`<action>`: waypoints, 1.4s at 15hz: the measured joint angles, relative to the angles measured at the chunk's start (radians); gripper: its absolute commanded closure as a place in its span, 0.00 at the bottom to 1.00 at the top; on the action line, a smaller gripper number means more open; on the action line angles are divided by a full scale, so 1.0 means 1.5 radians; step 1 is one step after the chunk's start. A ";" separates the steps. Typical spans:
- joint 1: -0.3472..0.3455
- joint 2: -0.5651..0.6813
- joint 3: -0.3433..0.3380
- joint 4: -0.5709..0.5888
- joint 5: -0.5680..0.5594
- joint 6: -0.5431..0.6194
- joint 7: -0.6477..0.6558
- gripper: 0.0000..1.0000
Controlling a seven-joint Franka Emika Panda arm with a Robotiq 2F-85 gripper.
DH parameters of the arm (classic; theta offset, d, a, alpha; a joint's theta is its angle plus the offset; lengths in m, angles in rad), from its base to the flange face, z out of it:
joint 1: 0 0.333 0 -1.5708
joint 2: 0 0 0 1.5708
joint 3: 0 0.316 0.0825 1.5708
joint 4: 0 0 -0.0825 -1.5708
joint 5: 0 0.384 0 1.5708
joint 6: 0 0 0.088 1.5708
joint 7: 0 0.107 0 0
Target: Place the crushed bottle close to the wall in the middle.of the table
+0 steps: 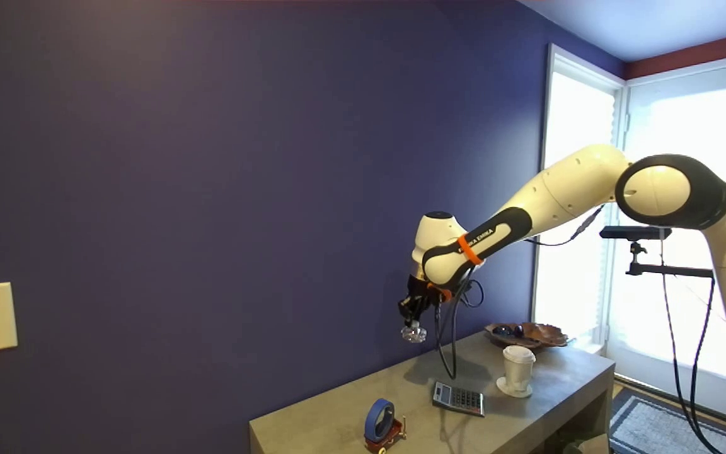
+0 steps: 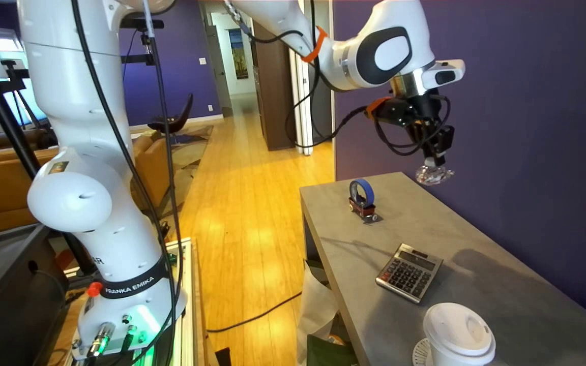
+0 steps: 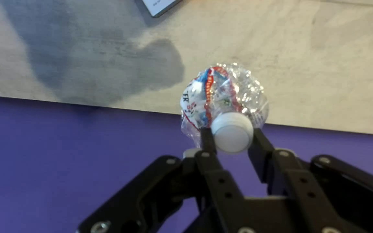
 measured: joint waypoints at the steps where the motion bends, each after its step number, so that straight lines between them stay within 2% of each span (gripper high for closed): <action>1: -0.007 0.022 -0.006 0.031 0.002 -0.007 0.013 0.92; 9: -0.049 0.203 -0.071 0.233 0.005 -0.075 0.102 0.92; 16: -0.109 0.337 -0.075 0.345 0.055 -0.094 0.091 0.92; 21: -0.148 0.409 -0.060 0.407 0.094 -0.098 0.058 0.92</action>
